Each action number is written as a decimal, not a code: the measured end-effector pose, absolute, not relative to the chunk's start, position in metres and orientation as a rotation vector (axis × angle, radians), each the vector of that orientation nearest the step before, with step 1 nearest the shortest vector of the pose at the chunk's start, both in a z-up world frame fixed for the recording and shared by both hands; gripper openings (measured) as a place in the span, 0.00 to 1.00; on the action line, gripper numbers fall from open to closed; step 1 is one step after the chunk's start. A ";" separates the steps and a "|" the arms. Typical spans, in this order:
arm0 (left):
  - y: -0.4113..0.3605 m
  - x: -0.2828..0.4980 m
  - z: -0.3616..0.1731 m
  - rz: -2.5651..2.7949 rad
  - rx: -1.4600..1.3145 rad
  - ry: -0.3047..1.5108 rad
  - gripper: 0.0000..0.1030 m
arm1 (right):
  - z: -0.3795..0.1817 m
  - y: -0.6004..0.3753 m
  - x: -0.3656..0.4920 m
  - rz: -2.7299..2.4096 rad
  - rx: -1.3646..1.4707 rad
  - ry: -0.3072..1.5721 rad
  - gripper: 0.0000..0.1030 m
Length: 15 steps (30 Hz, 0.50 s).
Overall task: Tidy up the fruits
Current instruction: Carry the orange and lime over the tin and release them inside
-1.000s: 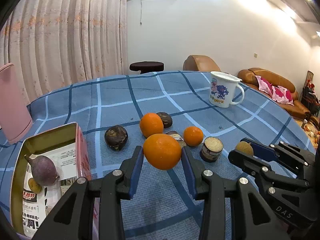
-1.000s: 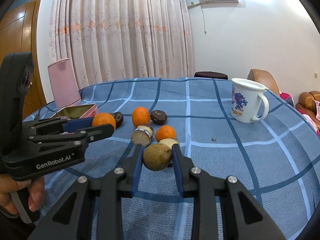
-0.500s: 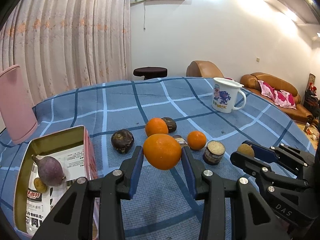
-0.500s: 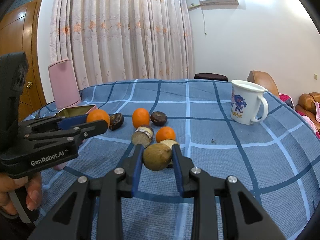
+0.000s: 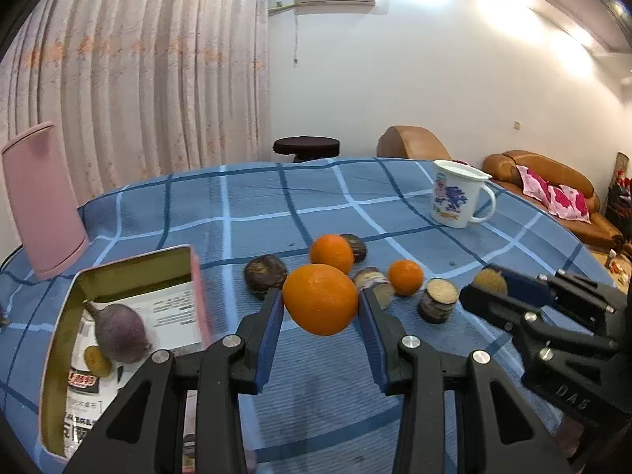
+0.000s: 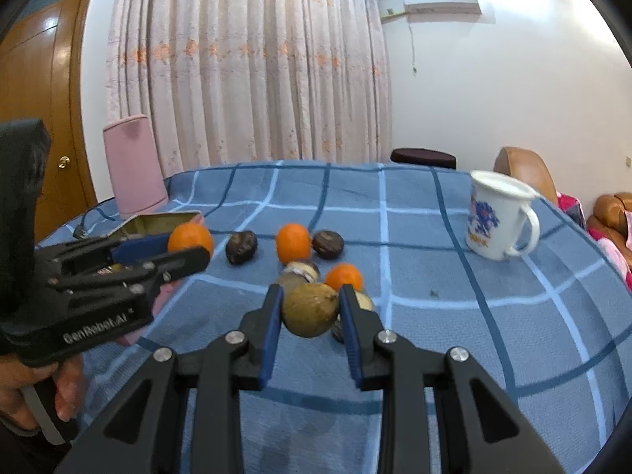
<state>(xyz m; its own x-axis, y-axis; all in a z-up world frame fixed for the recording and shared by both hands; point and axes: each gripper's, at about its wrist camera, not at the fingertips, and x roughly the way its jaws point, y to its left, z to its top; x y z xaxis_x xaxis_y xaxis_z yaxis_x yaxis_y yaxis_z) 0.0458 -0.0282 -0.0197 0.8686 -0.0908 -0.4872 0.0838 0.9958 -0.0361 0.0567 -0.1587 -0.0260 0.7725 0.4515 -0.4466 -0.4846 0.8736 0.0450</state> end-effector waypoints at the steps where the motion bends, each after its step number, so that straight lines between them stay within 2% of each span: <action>1: -0.025 0.045 -0.019 -0.086 -0.019 0.510 0.40 | -0.023 -0.155 0.058 0.517 -0.077 0.462 0.31; 15: 0.043 0.032 -0.015 0.066 -0.068 0.518 0.40 | 0.008 -0.073 0.071 0.698 -0.142 0.456 0.31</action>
<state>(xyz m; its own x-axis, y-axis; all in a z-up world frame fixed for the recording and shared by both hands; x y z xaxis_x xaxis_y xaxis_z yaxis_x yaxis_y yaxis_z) 0.0322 0.0430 -0.0150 0.8667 0.0459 -0.4968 -0.0805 0.9956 -0.0485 0.0713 -0.0731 0.0084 0.6727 0.5870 -0.4505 -0.6479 0.7613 0.0244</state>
